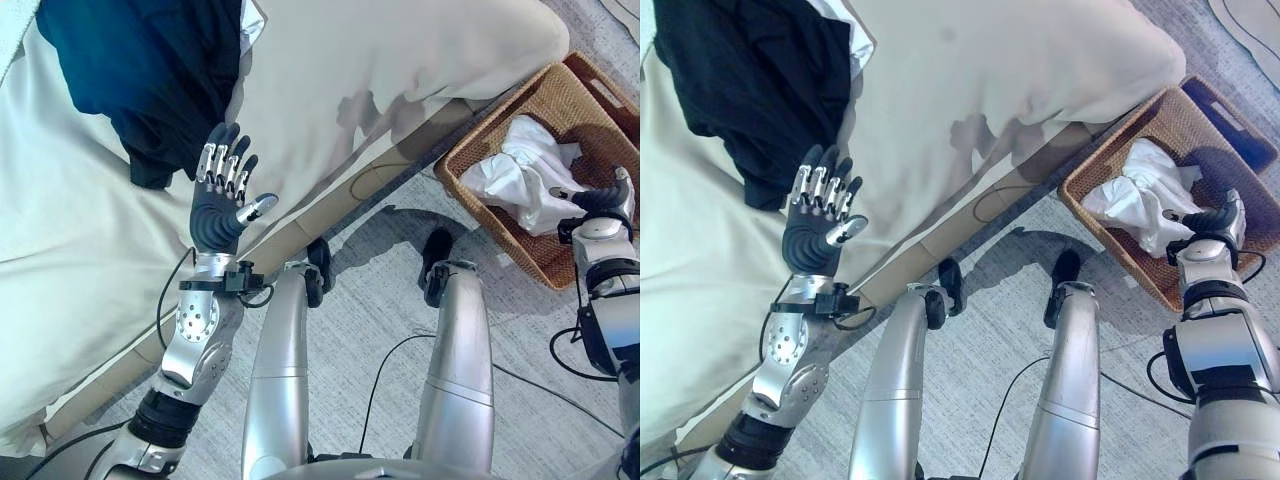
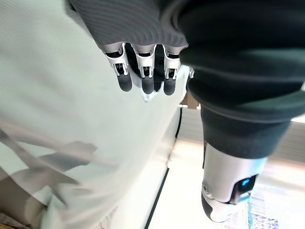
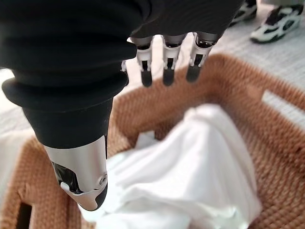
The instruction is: Pick up clothes into the bucket
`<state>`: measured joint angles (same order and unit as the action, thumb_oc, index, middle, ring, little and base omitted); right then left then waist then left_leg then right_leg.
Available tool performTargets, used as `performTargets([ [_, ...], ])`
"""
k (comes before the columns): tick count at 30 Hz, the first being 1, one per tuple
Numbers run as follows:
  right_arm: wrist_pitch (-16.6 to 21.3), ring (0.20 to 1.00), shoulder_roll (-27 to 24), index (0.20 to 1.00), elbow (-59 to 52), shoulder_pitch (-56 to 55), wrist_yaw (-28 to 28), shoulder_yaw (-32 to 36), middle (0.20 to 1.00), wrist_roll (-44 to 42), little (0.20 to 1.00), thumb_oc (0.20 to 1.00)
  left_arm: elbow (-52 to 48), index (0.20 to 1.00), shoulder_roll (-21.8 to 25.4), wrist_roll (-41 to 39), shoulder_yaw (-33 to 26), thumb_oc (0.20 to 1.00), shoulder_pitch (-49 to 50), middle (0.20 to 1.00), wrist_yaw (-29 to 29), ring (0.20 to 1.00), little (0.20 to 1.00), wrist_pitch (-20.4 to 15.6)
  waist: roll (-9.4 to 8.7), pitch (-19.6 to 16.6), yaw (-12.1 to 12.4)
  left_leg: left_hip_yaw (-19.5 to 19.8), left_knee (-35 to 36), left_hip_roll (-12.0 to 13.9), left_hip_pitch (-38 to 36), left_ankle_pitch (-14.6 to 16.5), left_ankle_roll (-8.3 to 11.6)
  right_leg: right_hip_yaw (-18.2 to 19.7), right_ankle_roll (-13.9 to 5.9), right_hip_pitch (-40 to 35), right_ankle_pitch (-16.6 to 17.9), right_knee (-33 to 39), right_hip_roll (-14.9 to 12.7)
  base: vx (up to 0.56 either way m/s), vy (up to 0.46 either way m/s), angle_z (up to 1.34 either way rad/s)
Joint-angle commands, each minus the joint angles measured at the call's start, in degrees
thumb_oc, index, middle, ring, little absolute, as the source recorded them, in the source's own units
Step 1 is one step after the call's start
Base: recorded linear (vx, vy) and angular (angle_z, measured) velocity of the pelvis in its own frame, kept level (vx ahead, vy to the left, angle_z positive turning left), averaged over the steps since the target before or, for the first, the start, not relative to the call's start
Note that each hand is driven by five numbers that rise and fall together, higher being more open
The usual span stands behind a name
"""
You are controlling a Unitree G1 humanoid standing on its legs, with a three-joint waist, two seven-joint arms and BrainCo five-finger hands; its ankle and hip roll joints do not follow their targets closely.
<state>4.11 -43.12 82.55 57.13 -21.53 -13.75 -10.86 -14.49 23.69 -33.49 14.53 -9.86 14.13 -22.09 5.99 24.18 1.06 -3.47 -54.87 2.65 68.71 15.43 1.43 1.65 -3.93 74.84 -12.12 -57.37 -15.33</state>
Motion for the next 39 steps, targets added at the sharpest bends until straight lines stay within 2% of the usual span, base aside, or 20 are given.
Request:
performTargets([
  [1, 0.7, 1.000, 0.0, 1.000, 1.6, -2.2, -0.6, 0.5, 1.000, -2.3, 1.000, 1.000, -1.4, 1.000, -1.2, -1.6, -2.2, 1.000, -0.1, 1.000, -0.9, 1.000, 1.000, -3.6, -0.12, -3.2, -0.7, 1.2, 10.3, 1.3, -6.9, -2.6, 2.13, 0.2, -3.34, -8.9, 5.1, 12.3, -0.3, -0.06, -0.037, 0.04],
  [2, 0.8, 1.000, 0.0, 1.000, 1.6, -2.3, -0.6, 0.6, 1.000, -2.3, 1.000, 1.000, -1.4, 1.000, -1.2, -1.6, -2.1, 1.000, -0.1, 1.000, -0.9, 1.000, 1.000, -3.6, -0.10, -3.0, -0.8, 1.2, 10.7, 1.3, -7.2, -2.8, 2.14, 0.1, -3.33, -9.3, 5.3, 12.6, -0.4, -0.13, -0.029, 0.03],
  [3, 0.9, 1.000, 0.2, 1.000, 1.2, -2.4, -0.7, 0.7, 1.000, -2.5, 1.000, 1.000, -0.6, 1.000, -1.1, -1.4, -2.3, 1.000, -0.5, 1.000, -0.8, 1.000, 1.000, -3.7, -0.33, -2.9, -0.9, 1.0, 12.6, 1.0, -7.6, -5.3, 1.74, -0.4, -3.07, -10.0, 7.7, 15.0, -0.6, -0.11, -0.017, 0.01],
  [7, 3.5, 1.000, 3.4, 1.000, -3.4, -6.9, -1.4, 2.0, 1.000, -3.8, 1.000, 1.000, 3.5, 1.000, -1.5, 0.3, -2.6, 1.000, -1.6, 1.000, -0.6, 1.000, 1.000, -3.7, -1.27, -3.0, -1.6, 2.1, 21.9, 1.1, -14.9, -9.1, 2.54, -2.9, -3.76, -17.5, 10.2, 22.8, -0.2, -0.04, -0.073, 0.06],
  [12, 8.8, 1.000, 9.2, 1.000, -19.2, -18.9, -1.4, 4.9, 1.000, -5.6, 1.000, 1.000, 10.9, 1.000, -1.3, 4.7, -3.9, 1.000, -1.6, 1.000, 0.3, 1.000, 1.000, -3.1, -2.56, -2.7, -3.1, 4.3, 33.0, 1.6, -26.0, -13.7, 3.67, -6.3, -4.37, -29.7, 12.6, 32.7, 0.8, 0.03, -0.088, 0.10],
  [13, 8.8, 1.000, 9.2, 1.000, -19.4, -19.1, -1.5, 5.0, 1.000, -5.5, 1.000, 1.000, 10.9, 1.000, -1.3, 4.7, -3.9, 1.000, -1.6, 1.000, 0.3, 1.000, 1.000, -3.2, -2.55, -2.5, -3.1, 4.4, 33.3, 1.6, -26.4, -13.8, 3.69, -6.4, -4.36, -30.2, 12.7, 32.9, 0.8, 0.09, -0.105, 0.13],
  [14, 10.6, 1.000, 11.2, 1.000, -27.9, -24.6, -1.0, 6.2, 1.000, -5.3, 1.000, 1.000, 14.3, 1.000, -1.5, 5.4, -4.6, 1.000, -1.0, 1.000, 0.4, 1.000, 1.000, -3.0, -3.14, -2.8, -3.5, 4.8, 36.9, 2.1, -31.0, -15.2, 4.04, -7.9, -4.50, -35.1, 13.4, 36.3, 1.1, 0.09, -0.105, 0.13],
  [15, 11.1, 1.000, 12.4, 1.000, -31.1, -27.3, -1.1, 7.0, 1.000, -5.0, 1.000, 1.000, 15.4, 1.000, -1.7, 5.9, -4.8, 1.000, -0.5, 1.000, 0.4, 1.000, 1.000, -2.8, -3.32, -2.6, -3.5, 5.4, 39.0, 2.4, -33.5, -16.0, 4.40, -8.7, -4.54, -37.8, 13.8, 37.8, 1.2, 0.09, -0.104, 0.06],
  [16, 11.1, 1.000, 12.4, 1.000, -31.1, -27.3, -1.1, 7.0, 1.000, -5.0, 1.000, 1.000, 15.4, 1.000, -1.7, 5.9, -4.8, 1.000, -0.5, 1.000, 0.4, 1.000, 1.000, -2.8, -3.32, -2.6, -3.5, 5.4, 39.0, 2.4, -33.5, -16.0, 4.40, -8.7, -4.54, -37.8, 13.8, 37.8, 1.2, 0.10, -0.089, 0.19],
  [17, 12.4, 1.000, 14.9, 1.000, -35.4, -30.7, -0.3, 8.0, 1.000, -5.5, 1.000, 1.000, 17.9, 1.000, -2.0, 6.8, -5.0, 1.000, 0.1, 1.000, 0.1, 1.000, 1.000, -2.5, -3.73, -3.0, -3.6, 5.8, 41.3, 3.0, -37.2, -16.7, 4.77, -10.0, -4.60, -42.0, 14.1, 40.2, 1.4, 0.10, -0.077, 0.18],
  [21, 13.5, 1.000, 18.2, 1.000, -43.0, -35.0, 0.9, 8.7, 1.000, -6.1, 1.000, 1.000, 20.7, 1.000, -2.0, 8.6, -5.5, 1.000, 0.8, 1.000, 0.3, 1.000, 1.000, -1.9, -4.45, -3.7, -3.8, 6.2, 44.7, 3.8, -42.7, -17.8, 5.09, -11.2, -4.83, -47.8, 15.2, 43.6, 1.5, 0.11, -0.049, 0.07],
  [22, 13.9, 1.000, 20.1, 1.000, -44.8, -36.7, 1.6, 8.8, 1.000, -6.7, 1.000, 1.000, 22.4, 1.000, -1.9, 10.3, -5.6, 1.000, 1.3, 1.000, 0.5, 1.000, 1.000, -1.2, -4.62, -4.3, -3.5, 6.3, 46.1, 4.4, -45.7, -17.8, 5.21, -11.8, -4.92, -51.1, 15.1, 45.0, 1.8, 0.11, -0.024, 0.07],
  [28, 13.3, 1.000, 22.4, 1.000, -51.1, -40.8, 4.5, 7.1, 1.000, -5.6, 1.000, 1.000, 26.7, 1.000, -1.4, 14.2, -8.1, 1.000, 2.5, 1.000, 1.6, 1.000, 1.000, 0.6, -5.21, -7.2, -2.5, 7.0, 51.2, 5.5, -53.3, -19.5, 5.58, -12.7, -4.71, -58.3, 14.5, 46.9, 3.0, 0.11, -0.025, 0.07],
  [35, 13.2, 1.000, 23.7, 1.000, -54.0, -45.0, 6.7, 5.9, 1.000, -4.7, 1.000, 1.000, 25.5, 1.000, -2.8, 14.7, -10.4, 1.000, 5.5, 1.000, 1.2, 1.000, 1.000, 1.2, -5.77, -9.1, -1.5, 8.9, 52.2, 8.2, -56.9, -20.7, 6.43, -14.4, -3.24, -63.0, 12.2, 47.5, 5.7, 0.07, -0.088, 0.15],
  [37, 13.3, 1.000, 24.4, 1.000, -54.6, -46.0, 6.9, 5.9, 1.000, -5.5, 1.000, 1.000, 25.2, 1.000, -3.7, 14.6, -10.7, 1.000, 7.1, 1.000, 0.9, 1.000, 1.000, 1.5, -5.89, -9.8, -1.3, 9.0, 51.8, 8.8, -57.3, -20.3, 6.44, -14.6, -3.02, -64.0, 12.0, 48.0, 6.3, 0.06, -0.078, 0.10],
  [39, 13.5, 1.000, 25.0, 1.000, -55.3, -47.3, 7.4, 6.5, 1.000, -7.3, 1.000, 1.000, 25.2, 1.000, -4.4, 14.3, -10.9, 1.000, 8.2, 1.000, 0.5, 1.000, 1.000, 1.7, -6.26, -10.0, -1.2, 8.9, 49.1, 8.4, -56.6, -19.4, 6.39, -14.9, -2.84, -65.3, 11.8, 48.5, 6.3, 0.04, -0.054, 0.01],
])
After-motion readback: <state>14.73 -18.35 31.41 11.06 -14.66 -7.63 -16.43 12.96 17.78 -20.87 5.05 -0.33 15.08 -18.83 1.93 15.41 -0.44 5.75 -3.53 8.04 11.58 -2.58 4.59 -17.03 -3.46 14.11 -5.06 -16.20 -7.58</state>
